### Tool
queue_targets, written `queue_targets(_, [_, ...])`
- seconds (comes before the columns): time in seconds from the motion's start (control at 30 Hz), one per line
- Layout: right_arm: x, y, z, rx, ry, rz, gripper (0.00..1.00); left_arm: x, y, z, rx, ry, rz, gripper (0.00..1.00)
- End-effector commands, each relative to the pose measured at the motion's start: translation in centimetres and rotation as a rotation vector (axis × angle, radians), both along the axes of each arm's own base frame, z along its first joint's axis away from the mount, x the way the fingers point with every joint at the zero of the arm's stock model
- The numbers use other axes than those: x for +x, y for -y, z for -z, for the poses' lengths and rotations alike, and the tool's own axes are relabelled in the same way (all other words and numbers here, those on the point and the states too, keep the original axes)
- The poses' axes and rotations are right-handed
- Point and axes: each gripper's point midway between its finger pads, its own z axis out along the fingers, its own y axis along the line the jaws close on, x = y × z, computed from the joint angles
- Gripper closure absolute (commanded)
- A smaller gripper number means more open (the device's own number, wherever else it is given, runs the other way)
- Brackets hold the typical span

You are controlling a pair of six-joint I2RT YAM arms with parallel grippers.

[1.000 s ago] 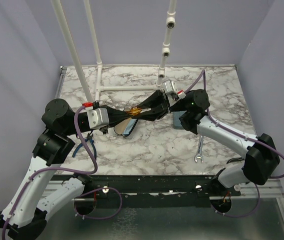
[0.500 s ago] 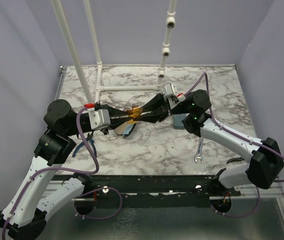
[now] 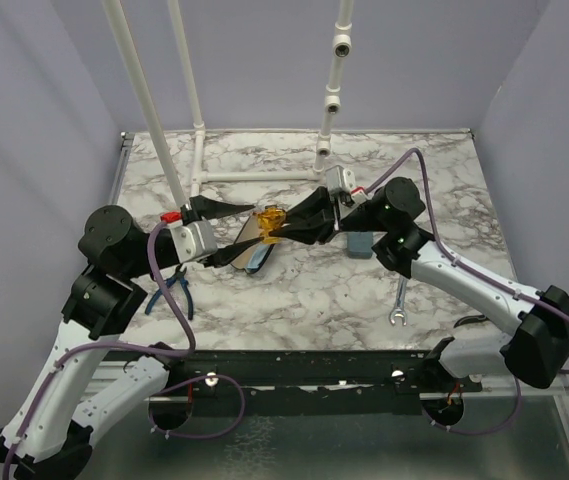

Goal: Organize the sunglasses
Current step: Fold the sunglasses at the center of the board, then adjust the sunglasses case at the center of the board.

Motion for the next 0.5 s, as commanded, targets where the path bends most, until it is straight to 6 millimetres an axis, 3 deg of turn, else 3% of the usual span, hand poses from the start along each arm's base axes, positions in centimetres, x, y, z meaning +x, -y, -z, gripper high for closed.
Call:
queue_targets(0.0, [1.5, 0.7, 0.6, -0.024, -0.028, 0.1, 0.79, 1.0, -1.0, 0.2, -0.006, -0.02, -0.095, 0.41])
queue_targets(0.27, [5.0, 1.8, 2.8, -0.079, -0.118, 0.248, 0.77, 3.3, -2.5, 3.2, -0.014, -0.23, -0.277, 0.25])
queue_targets(0.47, [8.3, 3.9, 5.7, -0.135, -0.204, 0.38, 0.78, 8.0, -5.2, 9.9, 0.104, -0.506, -0.604, 0.21])
